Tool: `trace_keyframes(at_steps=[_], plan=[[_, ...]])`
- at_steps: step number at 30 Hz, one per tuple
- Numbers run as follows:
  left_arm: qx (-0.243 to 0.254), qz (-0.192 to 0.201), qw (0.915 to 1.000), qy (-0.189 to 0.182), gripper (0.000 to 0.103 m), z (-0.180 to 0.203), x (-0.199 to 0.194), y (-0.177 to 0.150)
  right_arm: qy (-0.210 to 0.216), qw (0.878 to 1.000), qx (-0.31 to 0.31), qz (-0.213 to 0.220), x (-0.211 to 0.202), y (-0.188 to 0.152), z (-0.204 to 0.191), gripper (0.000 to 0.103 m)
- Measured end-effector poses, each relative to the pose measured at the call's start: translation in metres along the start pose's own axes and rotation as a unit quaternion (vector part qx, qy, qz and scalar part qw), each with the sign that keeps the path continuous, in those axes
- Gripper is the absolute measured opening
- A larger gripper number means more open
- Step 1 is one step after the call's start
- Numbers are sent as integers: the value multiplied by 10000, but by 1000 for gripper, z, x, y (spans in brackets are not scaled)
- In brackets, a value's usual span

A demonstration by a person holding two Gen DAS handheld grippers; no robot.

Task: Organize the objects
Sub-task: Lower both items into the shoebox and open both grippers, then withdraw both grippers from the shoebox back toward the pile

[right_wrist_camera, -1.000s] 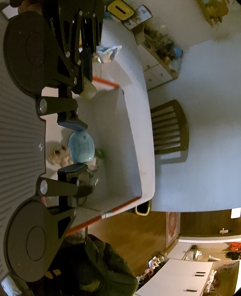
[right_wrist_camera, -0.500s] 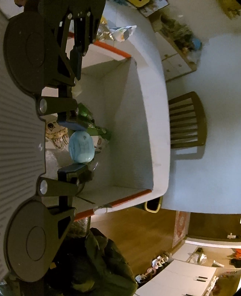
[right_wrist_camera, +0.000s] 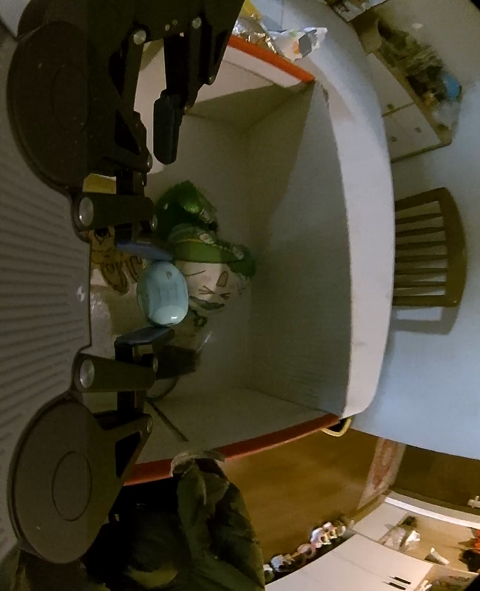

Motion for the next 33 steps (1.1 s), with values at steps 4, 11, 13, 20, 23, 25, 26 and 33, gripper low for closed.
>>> trace_keyframes(at_steps=[4,11,13,20,23,25,26,33], plan=[[-17,-8,10000,-79,21,0,1,-1,-44,9999,-7,-151,9,-2,1,38],[-79,48,9998,-149,25,-1,0,-1,29,9997,78,-224,12,-10,5,39],[-123,95,9997,-164,28,-1,-2,-1,39,9997,111,-212,11,-11,7,39],[-182,267,9992,-237,29,-1,-13,-2,211,9994,268,-98,-1,-10,11,43],[-173,371,9988,-285,29,3,-21,-1,288,9989,361,-23,-10,-10,11,43],[-161,452,9984,-310,29,6,-27,-1,320,9986,405,64,-19,-9,10,43],[-158,491,9981,-331,29,6,-30,-1,345,9984,433,107,-23,-9,9,43],[-133,818,9954,-478,29,12,-57,-7,492,9963,516,487,-63,-14,4,43]])
Point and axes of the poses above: each gripper's, at about its wrist camera, not at the fingertips, and x roughly the way its jaws point, z to its right, y to its top, the point moved 7 cm from there along x, roughly the way its jaws point, and after that the axes turned 6 degrees about x, right-handed, at the moved point
